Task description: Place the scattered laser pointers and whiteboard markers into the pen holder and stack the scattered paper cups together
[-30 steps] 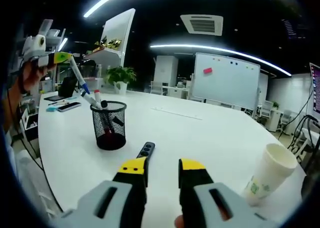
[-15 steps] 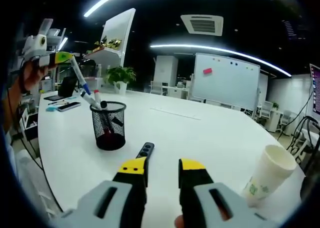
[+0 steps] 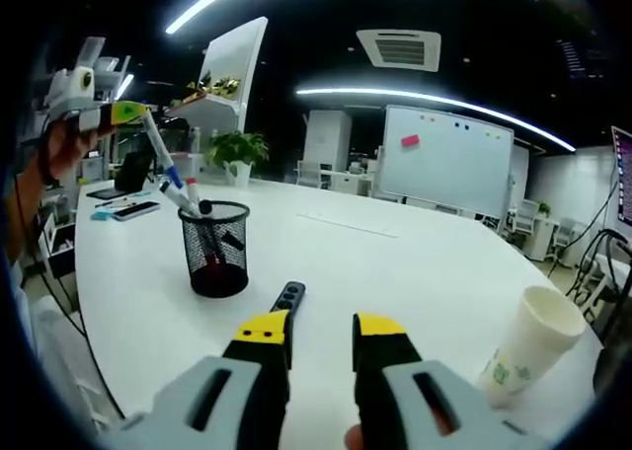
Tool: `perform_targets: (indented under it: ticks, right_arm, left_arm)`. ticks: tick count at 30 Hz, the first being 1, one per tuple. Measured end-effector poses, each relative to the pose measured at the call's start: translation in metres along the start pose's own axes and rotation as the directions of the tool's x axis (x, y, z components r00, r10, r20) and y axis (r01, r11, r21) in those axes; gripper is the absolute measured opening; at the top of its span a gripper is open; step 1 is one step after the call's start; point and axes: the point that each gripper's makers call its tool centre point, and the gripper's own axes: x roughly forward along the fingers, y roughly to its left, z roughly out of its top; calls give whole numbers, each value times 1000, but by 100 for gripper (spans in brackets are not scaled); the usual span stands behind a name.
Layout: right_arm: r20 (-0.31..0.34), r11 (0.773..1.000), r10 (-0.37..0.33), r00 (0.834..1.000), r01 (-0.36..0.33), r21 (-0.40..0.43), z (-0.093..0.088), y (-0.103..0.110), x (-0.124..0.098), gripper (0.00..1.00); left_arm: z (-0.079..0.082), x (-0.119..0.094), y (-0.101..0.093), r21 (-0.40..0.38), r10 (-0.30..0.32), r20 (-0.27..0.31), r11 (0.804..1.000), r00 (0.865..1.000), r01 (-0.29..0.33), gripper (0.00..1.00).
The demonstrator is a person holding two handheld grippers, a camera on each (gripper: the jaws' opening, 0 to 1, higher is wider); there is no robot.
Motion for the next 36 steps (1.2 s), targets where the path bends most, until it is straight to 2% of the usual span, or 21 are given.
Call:
perform_targets:
  ticks: [36]
  right_arm:
    - [-4,1000,-12,1000,13,7,-4,-6,-3,24]
  left_arm:
    - [0,12,-5,2,-22,3,1000,1000,22,11]
